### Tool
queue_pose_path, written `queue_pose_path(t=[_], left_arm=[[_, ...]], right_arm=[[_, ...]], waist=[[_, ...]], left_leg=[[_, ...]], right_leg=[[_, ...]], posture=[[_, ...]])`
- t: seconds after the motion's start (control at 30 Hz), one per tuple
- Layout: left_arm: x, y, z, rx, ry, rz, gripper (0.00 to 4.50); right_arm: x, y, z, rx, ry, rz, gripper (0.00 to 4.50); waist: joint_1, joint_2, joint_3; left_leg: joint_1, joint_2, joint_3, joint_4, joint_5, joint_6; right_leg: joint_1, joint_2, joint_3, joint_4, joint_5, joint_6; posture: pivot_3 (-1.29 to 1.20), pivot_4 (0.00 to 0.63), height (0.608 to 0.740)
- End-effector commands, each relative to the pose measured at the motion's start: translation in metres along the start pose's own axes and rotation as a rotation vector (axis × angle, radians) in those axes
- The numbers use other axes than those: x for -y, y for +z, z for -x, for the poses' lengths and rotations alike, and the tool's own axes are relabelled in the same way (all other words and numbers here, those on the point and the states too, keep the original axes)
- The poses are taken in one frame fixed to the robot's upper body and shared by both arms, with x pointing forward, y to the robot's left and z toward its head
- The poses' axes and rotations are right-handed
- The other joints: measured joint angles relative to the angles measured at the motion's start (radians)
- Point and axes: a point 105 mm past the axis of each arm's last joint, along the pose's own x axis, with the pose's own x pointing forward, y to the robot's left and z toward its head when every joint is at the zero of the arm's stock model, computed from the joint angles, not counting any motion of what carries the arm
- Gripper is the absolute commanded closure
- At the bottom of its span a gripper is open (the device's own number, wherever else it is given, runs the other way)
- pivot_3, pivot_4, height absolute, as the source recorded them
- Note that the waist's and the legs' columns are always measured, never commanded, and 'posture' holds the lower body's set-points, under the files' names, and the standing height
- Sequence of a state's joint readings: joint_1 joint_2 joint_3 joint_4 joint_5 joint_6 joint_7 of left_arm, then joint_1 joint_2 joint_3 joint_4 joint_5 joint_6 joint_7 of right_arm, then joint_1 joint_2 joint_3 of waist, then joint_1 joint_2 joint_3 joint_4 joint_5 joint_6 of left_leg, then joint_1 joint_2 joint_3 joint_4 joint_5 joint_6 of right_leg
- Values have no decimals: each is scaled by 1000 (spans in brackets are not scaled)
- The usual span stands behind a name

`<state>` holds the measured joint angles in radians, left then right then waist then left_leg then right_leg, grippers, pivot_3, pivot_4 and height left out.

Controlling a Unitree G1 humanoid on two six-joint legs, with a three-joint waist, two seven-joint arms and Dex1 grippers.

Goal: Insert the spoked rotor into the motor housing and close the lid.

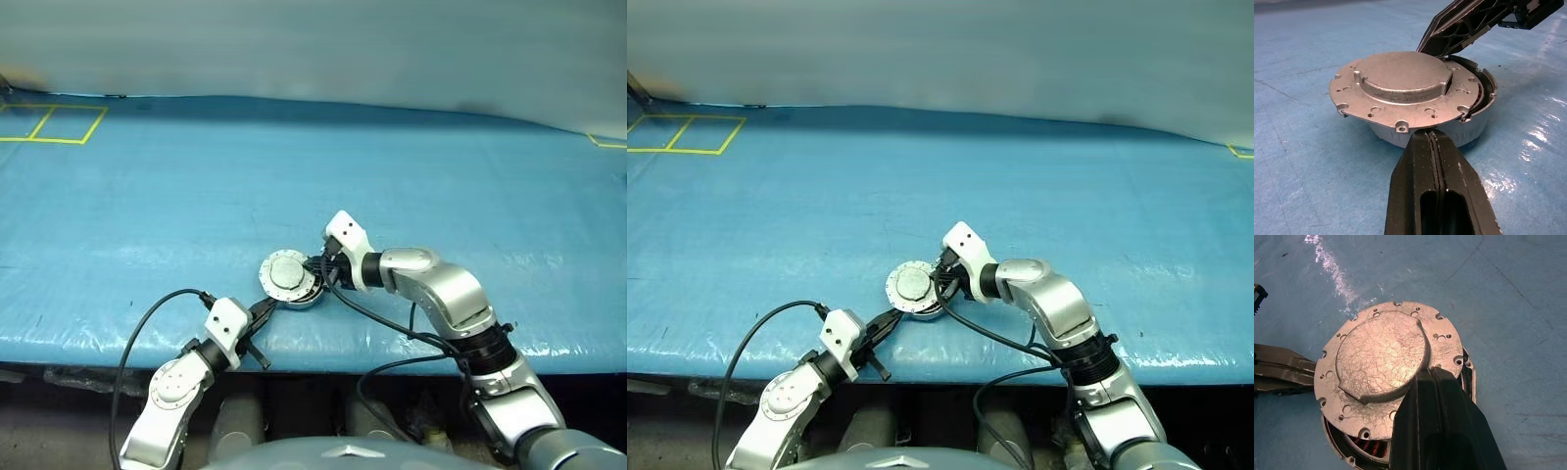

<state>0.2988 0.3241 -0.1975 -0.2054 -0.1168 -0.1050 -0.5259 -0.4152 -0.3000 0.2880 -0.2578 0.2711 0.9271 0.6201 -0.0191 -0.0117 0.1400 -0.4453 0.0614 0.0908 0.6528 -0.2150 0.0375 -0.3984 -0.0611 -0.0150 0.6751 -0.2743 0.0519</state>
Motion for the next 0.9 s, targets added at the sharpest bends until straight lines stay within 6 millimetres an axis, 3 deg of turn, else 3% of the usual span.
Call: queue_pose_path(t=[0.03, 0.17, 0.27, 0.47, 0.67, 0.9], left_arm=[[1, 8, -1, 30, -13, -18, 4500], [0, 9, 0, 29, -4, -17, 4500], [0, 8, 1, 26, 2, -14, 4500], [-1, 8, 2, 22, 6, -12, 4500], [-2, 7, 2, 17, 3, -13, 4500], [-2, 7, 4, 18, 16, -11, 4500]], right_arm=[[11, 45, 14, 245, -184, 42, 4471], [6, 50, 19, 274, -273, 33, 4471], [-9, 41, 16, 248, -288, 55, 3873], [-36, 16, 7, 183, -132, 92, 1904], [-24, 5, 8, 155, -100, 118, 7], [-27, 5, 0, 167, -89, 145, 7]], waist=[[-1, 0, 0], [6, 0, 0], [6, 0, 0], [-1, 0, 0], [-1, 0, 0], [0, 0, 0]], left_leg=[[0, 0, 0, 0, 0, 0], [0, 0, 0, 0, 0, 0], [0, 0, 0, 0, 0, 0], [0, 0, 0, 0, 1, -1], [2, 0, -1, 3, 0, 0], [2, 0, -1, 2, 0, 0]], right_leg=[[0, 0, 0, 0, 0, 0], [-1, 0, 0, 0, 0, 1], [-1, 0, 0, 0, 0, 1], [0, 0, 0, 1, 0, 0], [-1, 0, 0, -1, -3, -5], [-1, 0, 0, -1, -3, -5]], posture=[[0, 150, 740], [0, 150, 740], [0, 150, 740], [0, 150, 740], [0, 150, 740], [0, 150, 740]])
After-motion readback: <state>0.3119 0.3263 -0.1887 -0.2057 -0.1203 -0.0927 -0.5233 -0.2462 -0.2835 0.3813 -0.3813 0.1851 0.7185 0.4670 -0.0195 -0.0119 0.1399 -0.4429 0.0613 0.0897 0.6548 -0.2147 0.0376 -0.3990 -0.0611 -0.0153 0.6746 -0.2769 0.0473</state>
